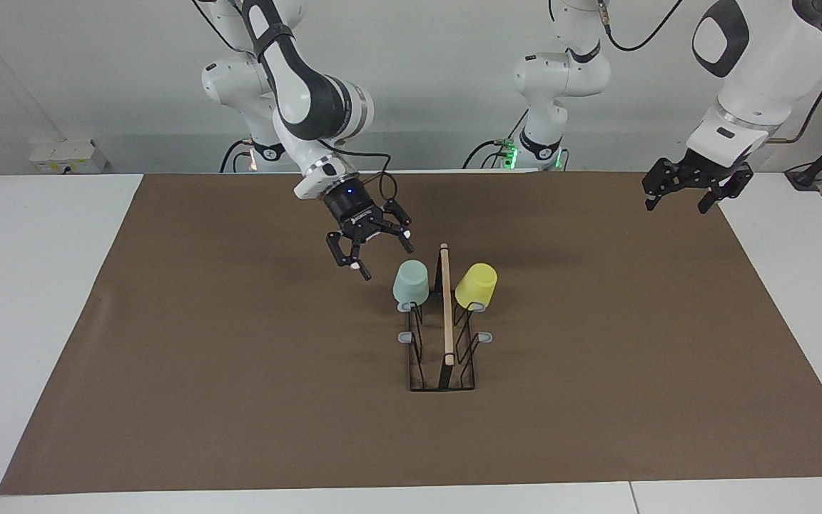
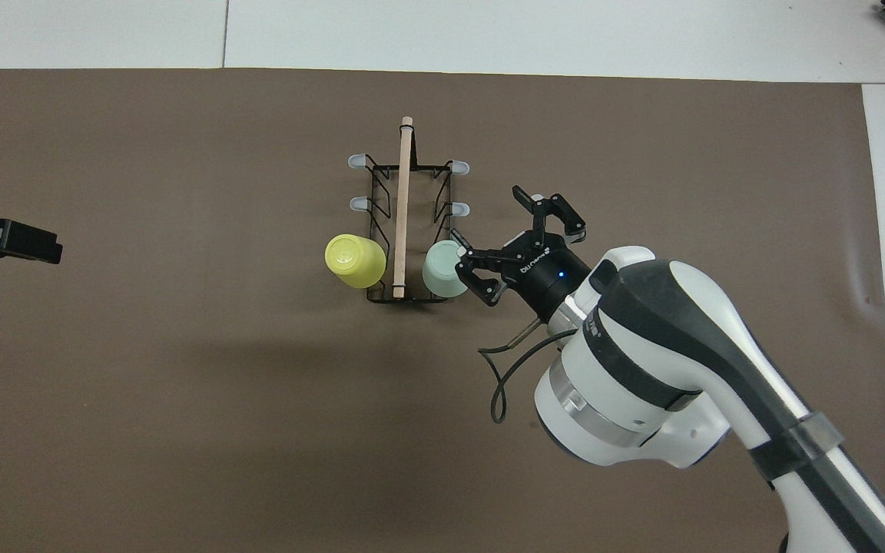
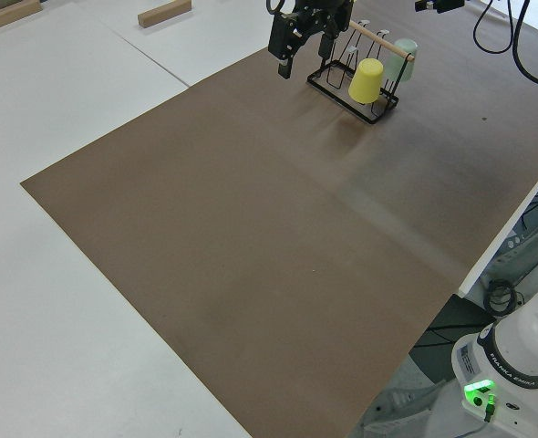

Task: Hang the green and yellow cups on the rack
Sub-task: 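Open the right gripper and lift it away from the green cup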

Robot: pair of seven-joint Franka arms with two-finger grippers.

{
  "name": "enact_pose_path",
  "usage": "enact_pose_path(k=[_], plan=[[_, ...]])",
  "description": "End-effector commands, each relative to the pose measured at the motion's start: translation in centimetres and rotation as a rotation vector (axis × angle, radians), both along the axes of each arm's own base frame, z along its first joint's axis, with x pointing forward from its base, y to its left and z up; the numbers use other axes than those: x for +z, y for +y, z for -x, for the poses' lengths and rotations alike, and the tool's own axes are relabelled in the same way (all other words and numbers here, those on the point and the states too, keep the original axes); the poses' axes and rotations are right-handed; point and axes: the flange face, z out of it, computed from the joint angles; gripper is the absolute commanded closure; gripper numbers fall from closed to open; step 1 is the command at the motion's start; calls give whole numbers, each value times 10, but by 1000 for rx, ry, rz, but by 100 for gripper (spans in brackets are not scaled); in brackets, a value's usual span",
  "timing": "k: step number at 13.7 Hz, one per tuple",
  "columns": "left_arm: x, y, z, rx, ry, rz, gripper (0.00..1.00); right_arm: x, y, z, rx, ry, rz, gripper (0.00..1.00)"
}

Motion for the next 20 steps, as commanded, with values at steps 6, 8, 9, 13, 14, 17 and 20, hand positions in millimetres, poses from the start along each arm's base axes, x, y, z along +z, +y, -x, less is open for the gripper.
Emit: enact_pose_path(k=[6, 8, 9, 13, 14, 17, 20], plan=[[2, 1, 4, -5, 4, 16, 0, 4, -38, -31, 141, -146, 266, 0], [2, 1, 4, -5, 4, 16, 0, 7, -44, -39, 209, -192, 328, 0], [2, 1, 4, -5, 4, 16, 0, 7, -52, -43, 244, -210, 352, 0], [2, 1, 4, -5, 4, 16, 0, 5, -73, -49, 362, -246, 399, 0], [2, 1, 4, -5, 4, 16, 0, 3, -79, -48, 391, -248, 413, 0], [2, 1, 4, -5, 4, 16, 0, 2, -115, -57, 512, -257, 450, 0], [2, 1, 4, -5, 4, 16, 0, 16, -169, -74, 683, -126, 434, 0]])
